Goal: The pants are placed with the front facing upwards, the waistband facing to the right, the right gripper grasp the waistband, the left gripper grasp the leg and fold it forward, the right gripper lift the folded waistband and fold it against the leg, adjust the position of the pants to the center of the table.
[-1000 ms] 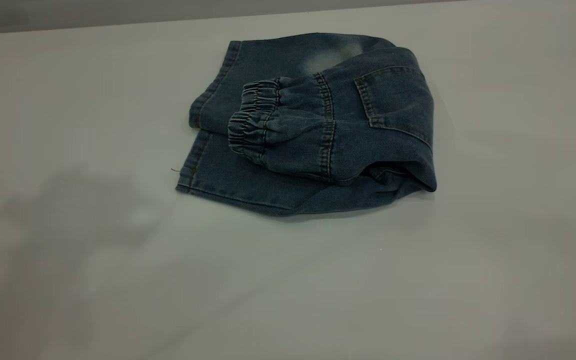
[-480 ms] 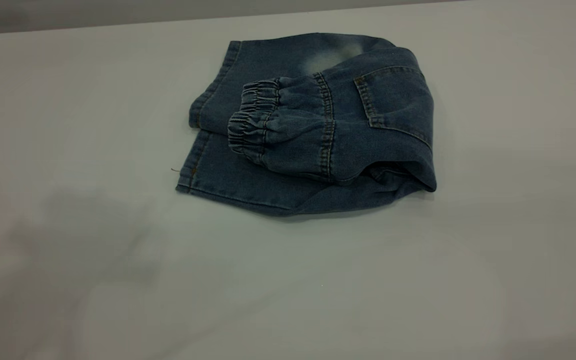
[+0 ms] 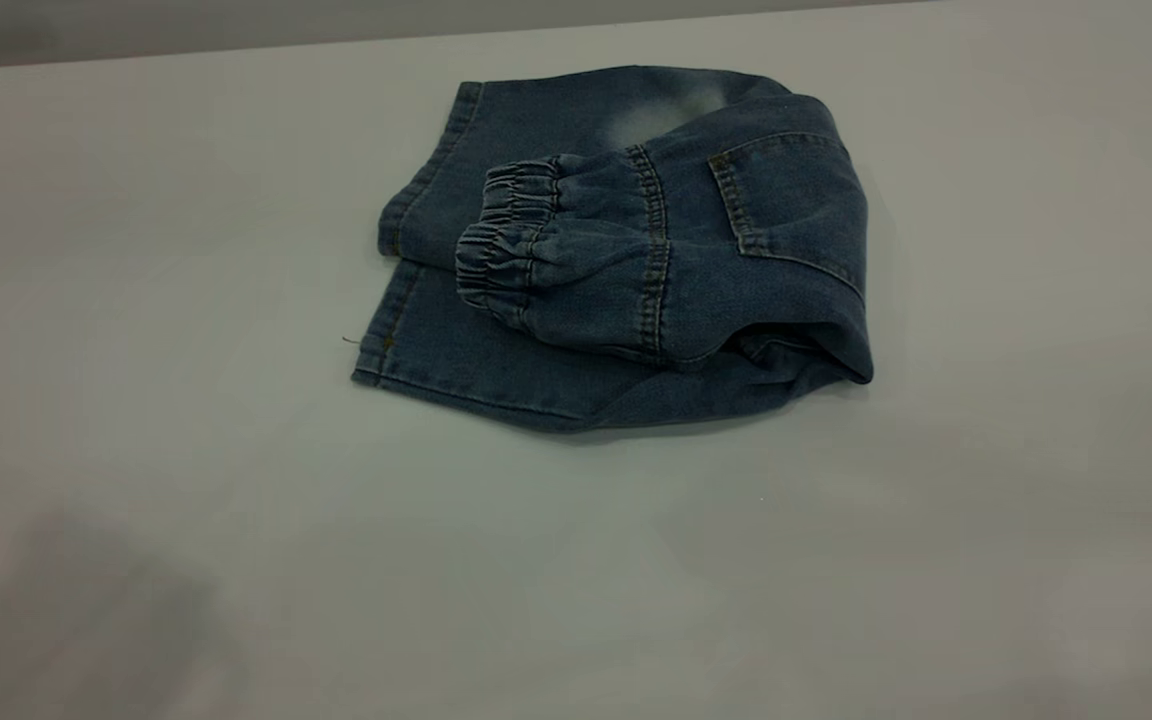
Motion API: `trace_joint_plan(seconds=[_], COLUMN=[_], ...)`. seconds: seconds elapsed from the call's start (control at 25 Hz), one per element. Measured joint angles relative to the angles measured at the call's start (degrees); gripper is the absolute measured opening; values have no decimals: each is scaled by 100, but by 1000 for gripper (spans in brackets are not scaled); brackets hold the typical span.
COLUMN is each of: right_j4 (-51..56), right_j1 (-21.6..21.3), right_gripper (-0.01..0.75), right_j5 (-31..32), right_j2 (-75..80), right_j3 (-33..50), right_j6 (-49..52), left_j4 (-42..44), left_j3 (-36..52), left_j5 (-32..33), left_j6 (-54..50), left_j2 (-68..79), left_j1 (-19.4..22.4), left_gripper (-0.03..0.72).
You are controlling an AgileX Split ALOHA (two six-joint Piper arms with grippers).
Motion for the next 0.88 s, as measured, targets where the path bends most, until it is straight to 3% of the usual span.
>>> trace_joint_plan(seconds=[0.24,0.44,0.88], right_j4=[0,-24,-294], right_j1=[0,0,0], right_gripper=[532,532,532], right_j5=[-362,-391,-595], right_j2=[0,0,0], right_j3=[654,934,965], right_j6=[-24,-24,274], left_j4=[0,55,299], left_j3=[1370,2313,3113], left_j5=[-2,-462,-795], left_j6=[247,247,214], left_j2=[-1244,-2343,-3209], left_j1=[0,0,0], left_gripper=[452,452,452])
